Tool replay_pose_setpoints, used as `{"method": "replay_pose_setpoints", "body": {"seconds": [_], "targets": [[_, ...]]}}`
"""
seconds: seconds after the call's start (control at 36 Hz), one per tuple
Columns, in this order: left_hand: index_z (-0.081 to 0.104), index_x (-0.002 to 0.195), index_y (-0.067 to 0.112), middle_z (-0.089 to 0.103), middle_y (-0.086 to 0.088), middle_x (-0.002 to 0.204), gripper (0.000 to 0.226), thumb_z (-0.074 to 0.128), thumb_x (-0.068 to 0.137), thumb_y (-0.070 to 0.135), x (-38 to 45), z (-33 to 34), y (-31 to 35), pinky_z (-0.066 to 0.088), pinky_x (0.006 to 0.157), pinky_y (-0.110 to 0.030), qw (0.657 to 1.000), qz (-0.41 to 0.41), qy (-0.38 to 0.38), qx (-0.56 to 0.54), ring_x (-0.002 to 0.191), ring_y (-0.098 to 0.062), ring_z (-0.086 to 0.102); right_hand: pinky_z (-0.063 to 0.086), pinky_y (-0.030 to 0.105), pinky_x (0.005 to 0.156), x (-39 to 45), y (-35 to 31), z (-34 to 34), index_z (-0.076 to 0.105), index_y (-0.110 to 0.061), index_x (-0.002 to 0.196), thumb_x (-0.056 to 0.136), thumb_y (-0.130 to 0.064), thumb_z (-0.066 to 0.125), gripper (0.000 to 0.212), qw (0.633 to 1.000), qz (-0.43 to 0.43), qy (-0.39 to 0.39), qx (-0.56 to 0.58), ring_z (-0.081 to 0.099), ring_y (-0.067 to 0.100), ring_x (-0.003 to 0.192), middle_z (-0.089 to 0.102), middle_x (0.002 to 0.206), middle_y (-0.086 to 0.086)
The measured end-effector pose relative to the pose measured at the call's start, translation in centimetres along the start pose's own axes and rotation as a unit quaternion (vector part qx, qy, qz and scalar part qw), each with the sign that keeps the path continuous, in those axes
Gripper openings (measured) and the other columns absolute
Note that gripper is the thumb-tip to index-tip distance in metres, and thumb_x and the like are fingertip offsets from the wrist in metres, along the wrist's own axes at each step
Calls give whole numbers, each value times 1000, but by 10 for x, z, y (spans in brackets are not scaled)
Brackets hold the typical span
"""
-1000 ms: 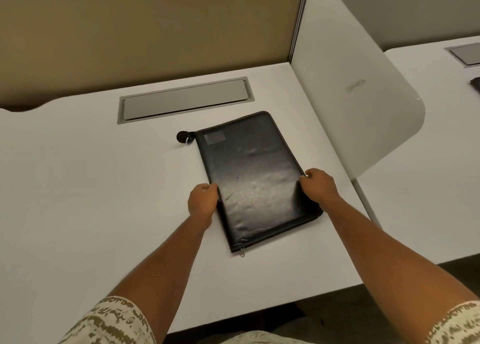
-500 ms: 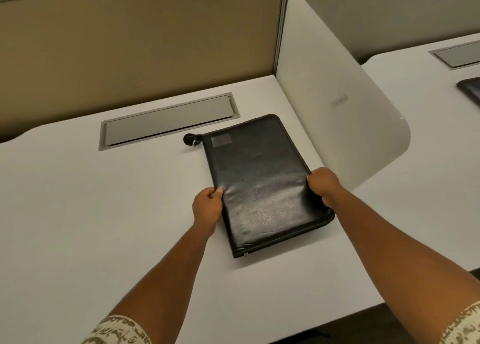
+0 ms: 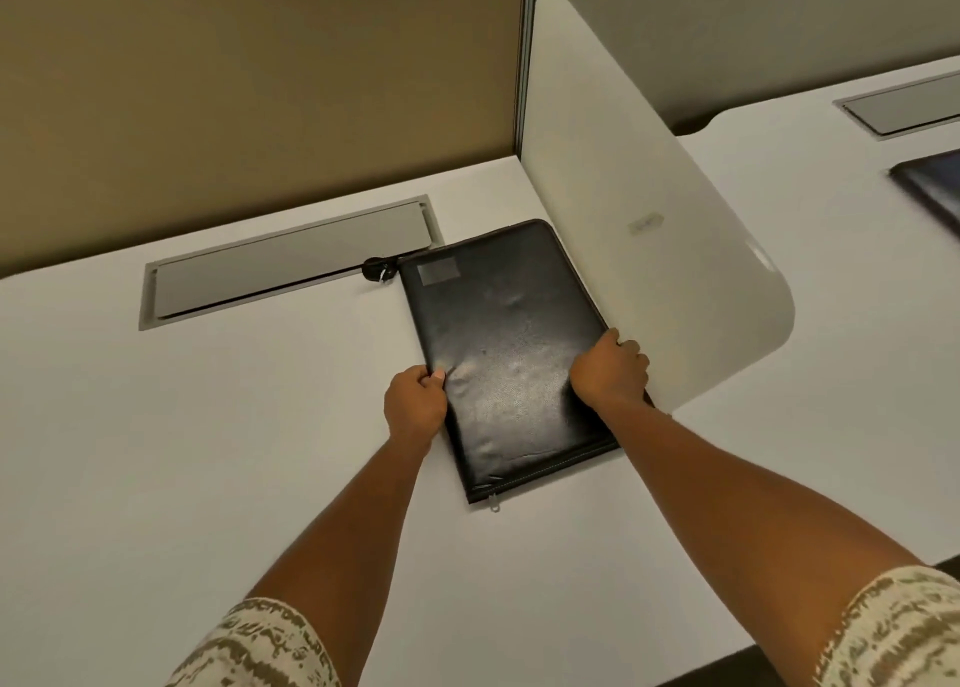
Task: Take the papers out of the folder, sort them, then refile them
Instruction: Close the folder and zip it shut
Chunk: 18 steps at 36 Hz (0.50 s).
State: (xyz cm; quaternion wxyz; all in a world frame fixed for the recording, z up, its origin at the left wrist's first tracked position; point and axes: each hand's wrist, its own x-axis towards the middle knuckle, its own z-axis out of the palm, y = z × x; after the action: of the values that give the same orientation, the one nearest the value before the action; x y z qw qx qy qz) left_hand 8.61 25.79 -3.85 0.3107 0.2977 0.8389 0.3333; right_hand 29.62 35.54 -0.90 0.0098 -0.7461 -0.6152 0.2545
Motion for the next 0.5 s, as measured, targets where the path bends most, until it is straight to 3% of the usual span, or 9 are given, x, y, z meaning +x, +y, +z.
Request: {"method": "replay_pose_setpoints", "body": {"seconds": [0.14,0.28,0.44,0.5], "targets": [[47,62,12,50,-2,57,42,58,99,27,-2,-3,2,33,53,-28,1000,19,2,25,56,-17,43,31,51,115,-8,12,24,25,5,153,100,-18,45,62,995,-71,49,-52,40,45,132,37,147,30],[42,60,11,46,-3,55,44,58,99,27,-4,-6,-2,30,51,-27,997,59,14,52,53,-16,38,27,57,119,-15,21,34,38,1,150,99,-17,50,56,967,-197,116,-110,31,44,145,34,157,26],[54,71,1,59,-14,68,36,56,98,25,-6,-12,-1,35,54,-30,994,61,0,86,61,-22,50,20,55,122,-23,8,33,37,-5,152,103,-28,36,53,942,-296,83,-136,25,36,150,33,160,17],[60,84,5,61,-12,83,24,56,98,24,-9,-19,-1,41,64,-31,992,85,-8,93,73,-24,57,20,56,121,-29,1,36,40,-5,150,102,-30,33,55,934,-322,74,-136,26,37,149,37,158,17]]}}
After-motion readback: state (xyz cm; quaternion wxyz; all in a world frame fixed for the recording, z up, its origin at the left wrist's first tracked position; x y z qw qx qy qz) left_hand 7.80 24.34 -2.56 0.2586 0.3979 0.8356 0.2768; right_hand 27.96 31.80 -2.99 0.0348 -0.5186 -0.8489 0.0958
